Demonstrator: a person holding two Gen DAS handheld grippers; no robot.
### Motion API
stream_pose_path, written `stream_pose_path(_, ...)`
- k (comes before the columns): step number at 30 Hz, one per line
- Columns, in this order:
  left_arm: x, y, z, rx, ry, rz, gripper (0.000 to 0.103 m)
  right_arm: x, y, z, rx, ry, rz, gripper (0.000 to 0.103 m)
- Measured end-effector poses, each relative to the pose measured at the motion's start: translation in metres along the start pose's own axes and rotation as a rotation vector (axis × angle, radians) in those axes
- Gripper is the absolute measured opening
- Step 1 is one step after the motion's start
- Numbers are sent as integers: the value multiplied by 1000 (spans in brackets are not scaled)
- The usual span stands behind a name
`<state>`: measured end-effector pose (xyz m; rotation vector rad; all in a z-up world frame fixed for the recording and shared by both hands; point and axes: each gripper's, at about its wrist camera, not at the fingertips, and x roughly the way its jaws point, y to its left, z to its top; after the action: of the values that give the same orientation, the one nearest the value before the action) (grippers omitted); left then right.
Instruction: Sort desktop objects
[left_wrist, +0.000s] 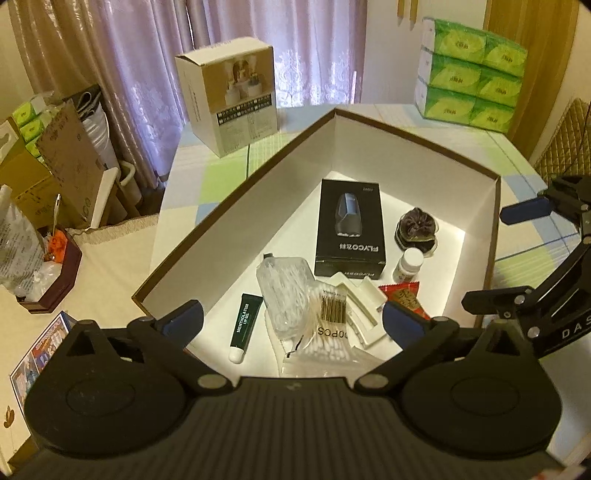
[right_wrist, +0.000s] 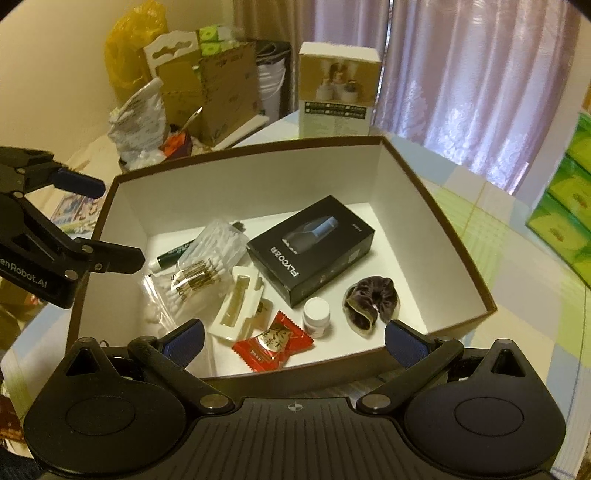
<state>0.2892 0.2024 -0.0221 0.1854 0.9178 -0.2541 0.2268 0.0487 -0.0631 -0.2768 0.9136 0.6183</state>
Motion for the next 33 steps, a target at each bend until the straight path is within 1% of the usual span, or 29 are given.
stream_pose_path(6,-17,-7,-3,-25,-23,-15,102,-17,0,-4,14,-35,-19,101)
stream_pose_path(10,-31,-16,-7,-17,-34,9,101,-29,-1,-6,25,-61,-13,101)
stream_pose_path(15,-43,-24,-14,-23,-28,32,101,-42,0,-10,32,-90,-15,101)
stream_pose_path(23,-62,-35,-26,-73,-19,66,101,-63,0,-19,37,-128,1,101)
stream_pose_path(33,-81,-63,-43,-120,-15,105,101,-86,1,-39,16,-141,40,101)
